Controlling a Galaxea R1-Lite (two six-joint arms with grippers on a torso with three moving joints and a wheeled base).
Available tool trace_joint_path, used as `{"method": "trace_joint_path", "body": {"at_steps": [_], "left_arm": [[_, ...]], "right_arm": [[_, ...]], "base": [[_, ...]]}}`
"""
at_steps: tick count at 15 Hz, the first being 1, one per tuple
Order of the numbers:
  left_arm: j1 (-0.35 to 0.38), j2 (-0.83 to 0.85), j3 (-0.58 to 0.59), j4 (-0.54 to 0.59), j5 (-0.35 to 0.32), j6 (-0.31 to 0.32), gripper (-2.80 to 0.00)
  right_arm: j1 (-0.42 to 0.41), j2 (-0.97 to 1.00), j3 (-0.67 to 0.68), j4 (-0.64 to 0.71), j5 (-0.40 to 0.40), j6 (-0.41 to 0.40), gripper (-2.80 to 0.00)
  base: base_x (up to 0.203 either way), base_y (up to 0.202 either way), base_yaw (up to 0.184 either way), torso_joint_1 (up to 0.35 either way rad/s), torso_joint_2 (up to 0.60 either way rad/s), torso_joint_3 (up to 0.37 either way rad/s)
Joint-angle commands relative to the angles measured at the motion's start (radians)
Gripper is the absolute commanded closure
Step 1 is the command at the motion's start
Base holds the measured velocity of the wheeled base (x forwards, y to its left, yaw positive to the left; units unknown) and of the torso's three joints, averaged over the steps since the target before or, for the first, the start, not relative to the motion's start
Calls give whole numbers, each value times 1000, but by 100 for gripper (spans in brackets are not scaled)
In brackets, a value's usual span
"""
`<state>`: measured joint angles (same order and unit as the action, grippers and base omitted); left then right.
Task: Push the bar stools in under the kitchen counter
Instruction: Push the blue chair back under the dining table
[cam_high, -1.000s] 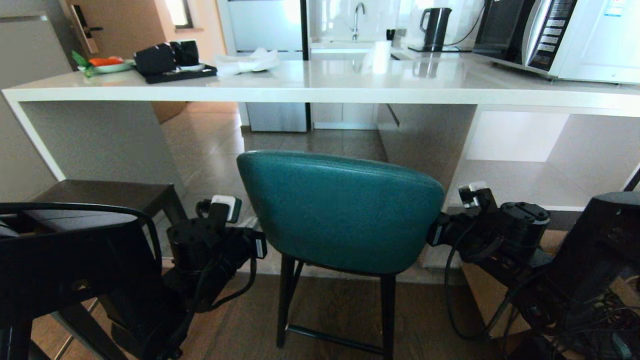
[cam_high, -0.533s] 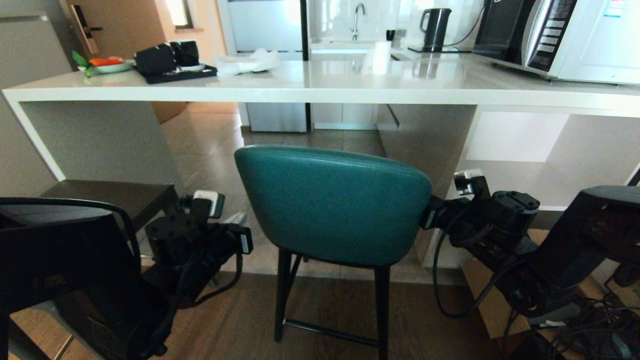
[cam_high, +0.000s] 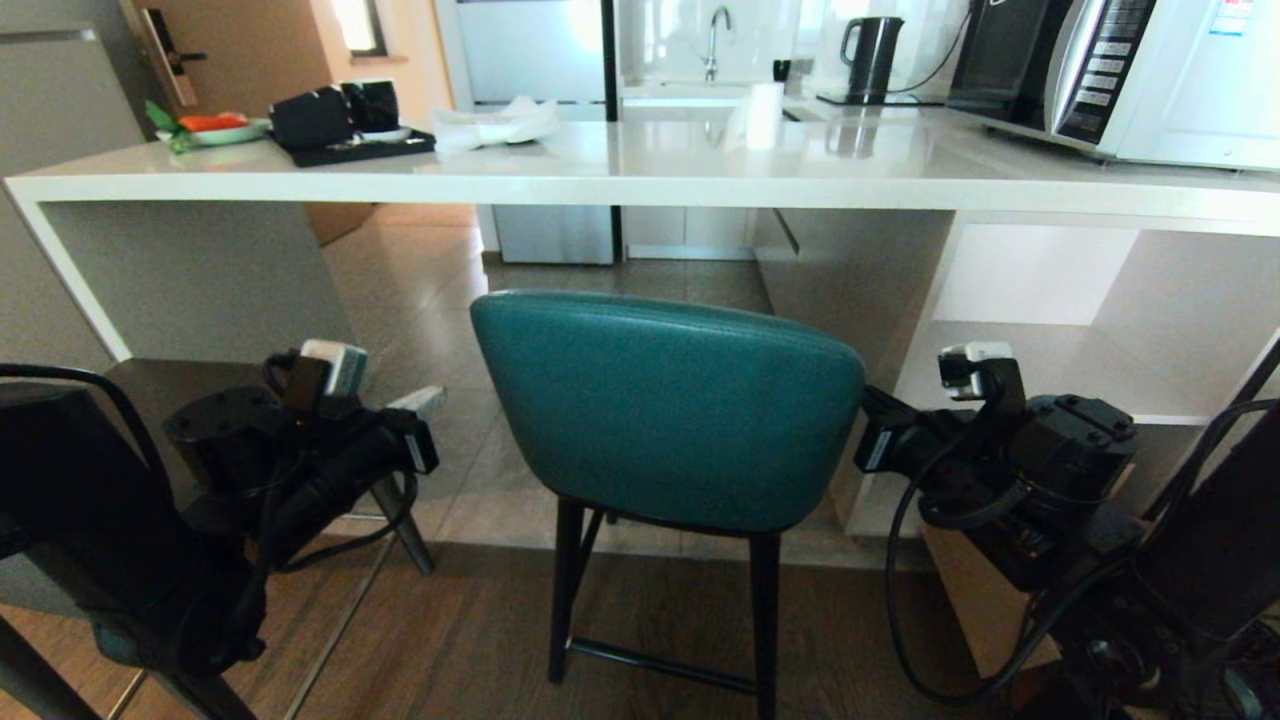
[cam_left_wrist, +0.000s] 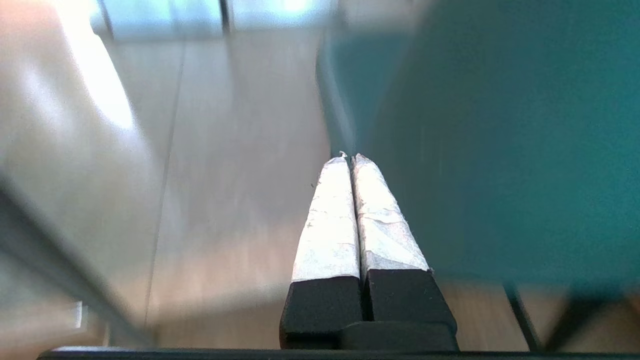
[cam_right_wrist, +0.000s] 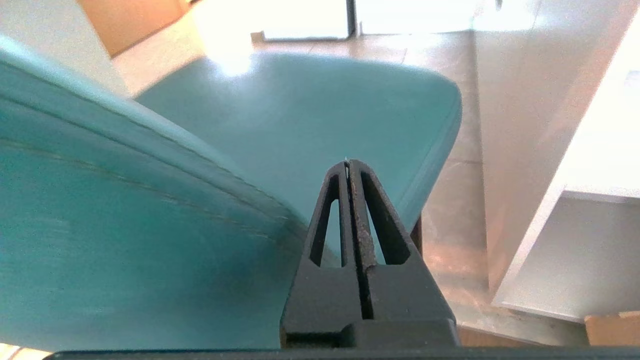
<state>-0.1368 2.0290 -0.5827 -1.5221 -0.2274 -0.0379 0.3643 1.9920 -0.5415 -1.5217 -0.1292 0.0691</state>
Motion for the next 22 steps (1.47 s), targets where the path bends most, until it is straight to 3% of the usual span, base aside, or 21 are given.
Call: {"method": "trace_joint_path", "body": {"at_steps": [1, 4, 9, 13, 20, 22], "left_arm": [[10, 39, -91, -8, -16, 0, 0], [12, 155, -238, -8, -78, 4, 0], [-3, 266, -408, 10, -81, 4, 0], [-72, 304, -495, 81, -76, 3, 0], [-188, 271, -398, 16, -72, 4, 0], [-188, 267, -372, -7, -29, 6, 0]], "right_arm": [[34, -25, -3, -3, -28, 1, 0], [33, 29, -69, 6, -87, 4, 0], [47, 64, -106, 8, -90, 4, 0], [47, 80, -114, 6, -82, 0, 0], [28, 178, -248, 39, -78, -10, 0], [27, 173, -247, 41, -79, -12, 0]], "base": [[0, 0, 0, 0, 0, 0], [0, 0, 0, 0, 0, 0], [0, 0, 0, 0, 0, 0], [0, 0, 0, 0, 0, 0], [0, 0, 0, 0, 0, 0], [0, 0, 0, 0, 0, 0]]}}
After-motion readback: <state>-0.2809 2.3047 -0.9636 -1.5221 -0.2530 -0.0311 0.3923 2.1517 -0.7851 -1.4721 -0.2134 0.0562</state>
